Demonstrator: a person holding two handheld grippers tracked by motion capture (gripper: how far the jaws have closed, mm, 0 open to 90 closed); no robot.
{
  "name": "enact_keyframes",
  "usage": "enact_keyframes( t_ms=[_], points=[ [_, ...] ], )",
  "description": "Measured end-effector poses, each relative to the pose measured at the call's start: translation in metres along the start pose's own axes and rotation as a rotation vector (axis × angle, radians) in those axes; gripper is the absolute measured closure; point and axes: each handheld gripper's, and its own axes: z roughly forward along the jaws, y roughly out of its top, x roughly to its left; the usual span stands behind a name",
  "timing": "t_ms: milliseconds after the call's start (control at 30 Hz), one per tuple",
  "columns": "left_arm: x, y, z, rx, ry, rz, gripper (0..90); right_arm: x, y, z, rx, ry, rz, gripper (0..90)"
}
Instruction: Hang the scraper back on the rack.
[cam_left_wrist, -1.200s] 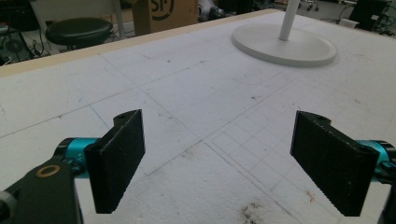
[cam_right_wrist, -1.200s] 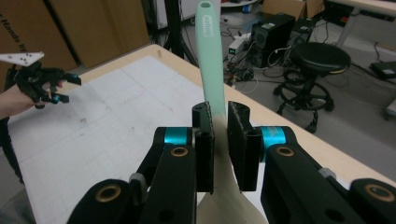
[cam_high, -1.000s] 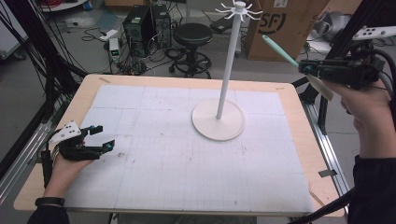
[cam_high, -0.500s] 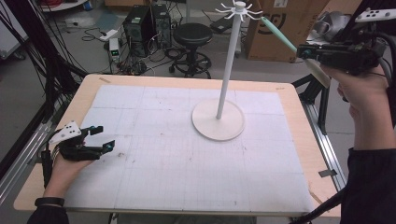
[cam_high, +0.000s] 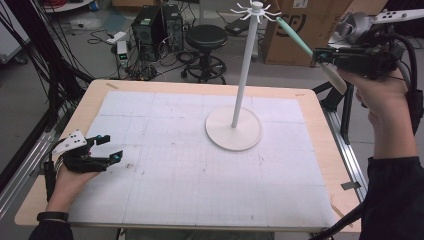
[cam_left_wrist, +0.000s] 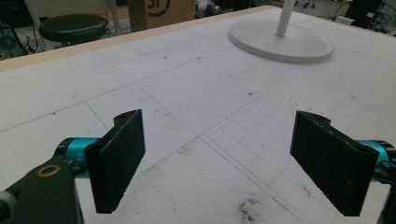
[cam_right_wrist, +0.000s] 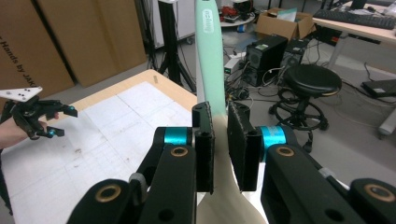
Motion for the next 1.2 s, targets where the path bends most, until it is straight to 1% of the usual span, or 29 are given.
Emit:
enact_keyframes(
  t_ms=[33, 200, 333, 500, 600, 633, 733, 767, 800, 833, 867, 933, 1000, 1067, 1200],
  points=[
    [0.000, 0.000, 0.000, -0.001, 0.000, -0.001, 18.6, 0.001, 0.000, 0.001, 0.002, -0.001, 0.005, 81.7],
    [0.000, 0.000, 0.000, -0.002, 0.000, -0.001, 18.5, 0.001, 0.000, 0.004, -0.001, -0.007, -0.008, 81.7],
    [0.000, 0.000, 0.001, -0.002, -0.001, -0.003, 18.6, 0.003, 0.000, 0.009, 0.003, -0.009, -0.006, 81.7],
    [0.000, 0.000, 0.001, -0.003, 0.000, -0.005, 18.6, 0.005, -0.001, 0.017, 0.005, -0.009, -0.008, 81.6],
    [0.000, 0.000, 0.000, 0.000, -0.002, 0.000, 18.5, 0.006, -0.004, 0.024, 0.023, -0.008, 0.003, 81.5],
    [0.000, 0.000, 0.000, 0.000, -0.001, 0.001, 18.5, 0.006, -0.005, 0.026, 0.024, -0.008, -0.008, 81.4],
    [0.000, 0.000, 0.000, -0.003, -0.001, -0.001, 18.6, 0.005, -0.009, 0.031, 0.028, 0.004, -0.005, 79.6],
    [0.000, 0.000, 0.000, -0.004, -0.001, -0.001, 18.6, 0.006, -0.011, 0.034, 0.042, 0.013, -0.004, 78.6],
    [0.000, 0.000, 0.000, -0.005, -0.001, 0.000, 18.5, 0.006, -0.013, 0.037, 0.043, 0.019, -0.005, 72.7],
    [0.000, 0.000, 0.000, -0.006, -0.001, -0.001, 18.4, 0.006, -0.016, 0.039, 0.032, 0.023, -0.012, 66.8],
    [0.000, 0.000, 0.000, -0.007, 0.000, -0.002, 18.4, 0.006, -0.018, 0.040, 0.032, 0.030, -0.011, 62.2],
    [0.001, 0.000, 0.000, -0.011, 0.001, -0.004, 18.3, 0.007, -0.025, 0.042, 0.028, 0.032, -0.024, 55.4],
    [0.002, 0.000, -0.001, -0.014, 0.004, -0.005, 18.1, 0.007, -0.034, 0.044, 0.023, 0.032, -0.026, 47.8],
    [0.003, 0.000, 0.000, -0.015, 0.006, -0.008, 18.0, 0.008, -0.047, 0.045, 0.013, 0.039, -0.032, 41.2],
    [0.003, 0.000, 0.001, -0.014, 0.008, -0.010, 17.8, 0.009, -0.080, 0.047, 0.004, 0.055, -0.045, 32.7]
  ],
)
